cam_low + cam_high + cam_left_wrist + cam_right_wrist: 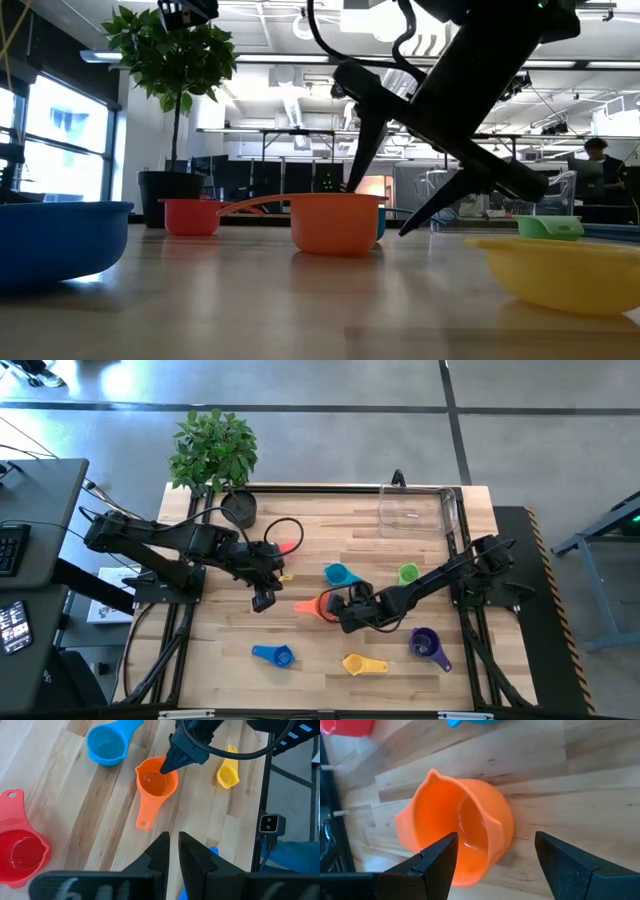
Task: Nest measuring cups in basket
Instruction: Stack the orange measuring cup on top of the purple measuring cup
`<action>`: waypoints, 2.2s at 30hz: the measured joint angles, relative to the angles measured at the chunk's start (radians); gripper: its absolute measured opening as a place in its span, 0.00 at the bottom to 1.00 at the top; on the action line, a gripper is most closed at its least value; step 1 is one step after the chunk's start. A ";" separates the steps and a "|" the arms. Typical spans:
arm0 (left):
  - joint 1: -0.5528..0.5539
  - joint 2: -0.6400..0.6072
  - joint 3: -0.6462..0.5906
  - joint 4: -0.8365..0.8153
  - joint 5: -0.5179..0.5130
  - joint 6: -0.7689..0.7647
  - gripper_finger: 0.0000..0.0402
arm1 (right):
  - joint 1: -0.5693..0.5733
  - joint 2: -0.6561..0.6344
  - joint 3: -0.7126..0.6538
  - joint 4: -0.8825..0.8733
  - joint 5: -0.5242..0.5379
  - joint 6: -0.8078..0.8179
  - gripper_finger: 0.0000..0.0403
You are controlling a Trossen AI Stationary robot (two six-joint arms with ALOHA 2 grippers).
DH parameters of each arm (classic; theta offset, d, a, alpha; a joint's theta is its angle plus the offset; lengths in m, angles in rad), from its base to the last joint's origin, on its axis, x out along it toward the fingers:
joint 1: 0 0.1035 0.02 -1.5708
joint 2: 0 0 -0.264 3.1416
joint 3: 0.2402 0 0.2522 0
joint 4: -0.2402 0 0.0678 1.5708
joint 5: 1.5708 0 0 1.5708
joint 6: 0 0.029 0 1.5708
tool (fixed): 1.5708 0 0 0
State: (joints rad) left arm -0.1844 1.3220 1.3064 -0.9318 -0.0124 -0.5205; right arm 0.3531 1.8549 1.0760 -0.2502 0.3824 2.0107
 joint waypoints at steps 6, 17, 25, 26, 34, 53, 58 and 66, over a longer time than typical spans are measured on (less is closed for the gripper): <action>0.000 0.000 0.000 0.000 -0.001 0.001 0.08 | 0.000 0.000 0.000 0.000 -0.014 -0.014 0.51; 0.000 0.000 0.000 0.000 -0.004 0.001 0.08 | 0.000 0.000 0.000 0.000 -0.012 -0.083 0.15; 0.000 0.000 0.000 0.000 -0.003 0.001 0.08 | 0.000 0.000 0.000 0.004 -0.030 -0.155 0.03; 0.000 0.000 0.000 0.000 -0.003 0.001 0.08 | 0.000 0.000 0.000 0.005 -0.040 -0.168 0.03; 0.000 0.000 0.000 -0.027 -0.003 0.001 0.08 | 0.000 -0.068 0.000 0.016 -0.106 -0.387 0.01; 0.001 0.001 0.001 -0.044 -0.003 -0.026 0.08 | 0.000 -0.496 0.000 -0.315 -0.221 -0.965 0.01; 0.000 0.000 0.001 -0.040 -0.003 -0.029 0.08 | 0.001 -0.589 0.001 -0.475 -0.286 -1.132 0.01; 0.001 0.000 0.001 -0.040 -0.003 -0.036 0.08 | 0.001 -0.651 0.001 -0.692 -0.385 -1.478 0.01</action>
State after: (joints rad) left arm -0.1837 1.3224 1.3071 -0.9718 -0.0154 -0.5568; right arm 0.3542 1.2039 1.0767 -0.9419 -0.0023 0.5330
